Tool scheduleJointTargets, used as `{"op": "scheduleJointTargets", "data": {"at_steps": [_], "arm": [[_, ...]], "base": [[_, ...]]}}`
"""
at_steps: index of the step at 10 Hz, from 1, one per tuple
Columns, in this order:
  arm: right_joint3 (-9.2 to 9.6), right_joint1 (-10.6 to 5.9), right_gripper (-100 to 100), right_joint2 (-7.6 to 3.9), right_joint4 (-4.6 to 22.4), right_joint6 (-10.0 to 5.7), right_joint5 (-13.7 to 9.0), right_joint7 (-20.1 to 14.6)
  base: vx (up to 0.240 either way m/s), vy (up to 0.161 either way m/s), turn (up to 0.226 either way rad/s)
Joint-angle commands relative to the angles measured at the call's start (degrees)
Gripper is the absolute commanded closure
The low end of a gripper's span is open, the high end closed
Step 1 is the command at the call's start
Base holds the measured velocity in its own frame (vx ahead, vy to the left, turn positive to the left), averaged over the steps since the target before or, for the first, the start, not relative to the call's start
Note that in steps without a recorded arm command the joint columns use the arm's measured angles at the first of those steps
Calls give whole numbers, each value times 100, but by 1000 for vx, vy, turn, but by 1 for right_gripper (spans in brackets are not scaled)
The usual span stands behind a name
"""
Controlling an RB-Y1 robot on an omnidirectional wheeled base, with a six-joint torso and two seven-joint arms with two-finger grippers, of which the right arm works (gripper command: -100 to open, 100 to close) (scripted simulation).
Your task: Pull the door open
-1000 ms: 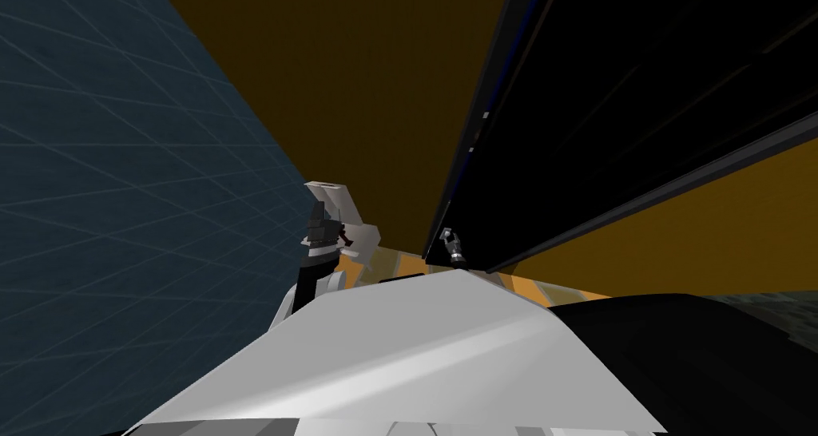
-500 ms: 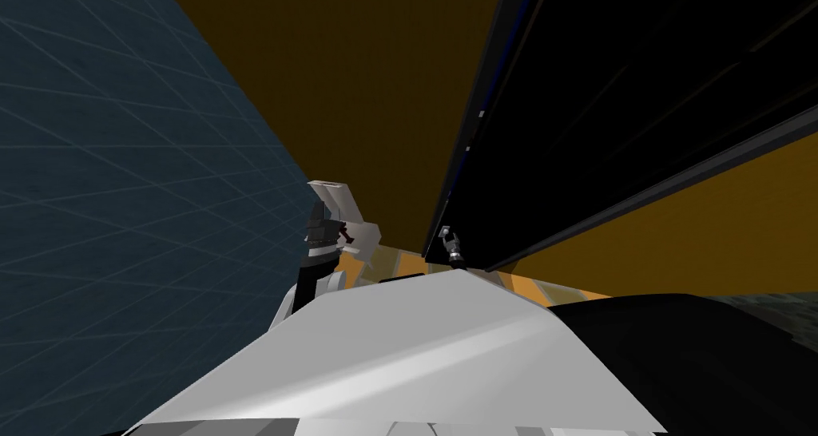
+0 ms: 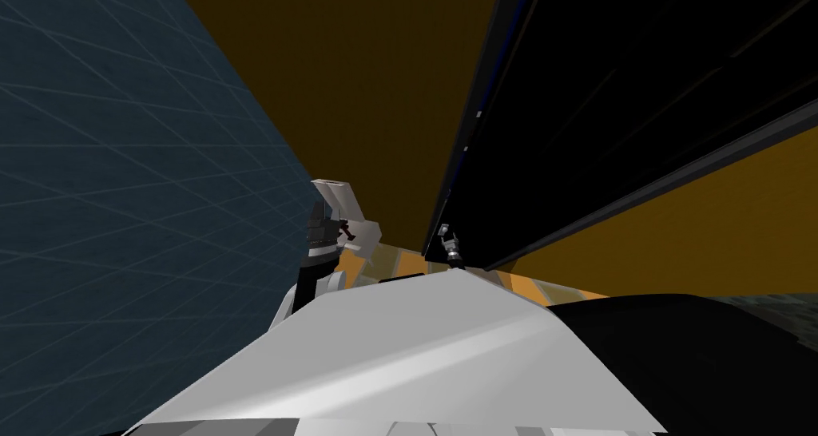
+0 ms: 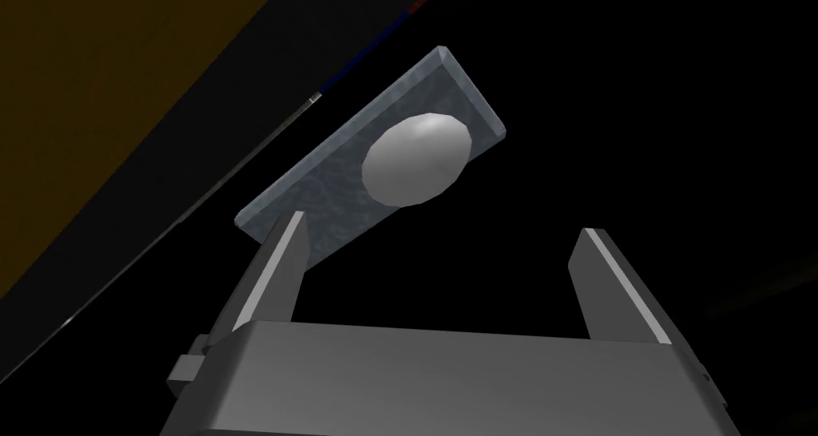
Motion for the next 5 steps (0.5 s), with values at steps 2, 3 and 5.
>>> {"op": "scheduleJointTargets", "data": {"at_steps": [2, 3, 5], "arm": [[97, -26, -100, 43, -64, 63, -213, -445], [97, -26, -100, 43, -64, 63, -213, -552], [143, -44, -100, 65, -82, 86, -312, -790]], "base": [[-58, -10, 25], [-46, -9, 15], [-44, -8, 17]]}}
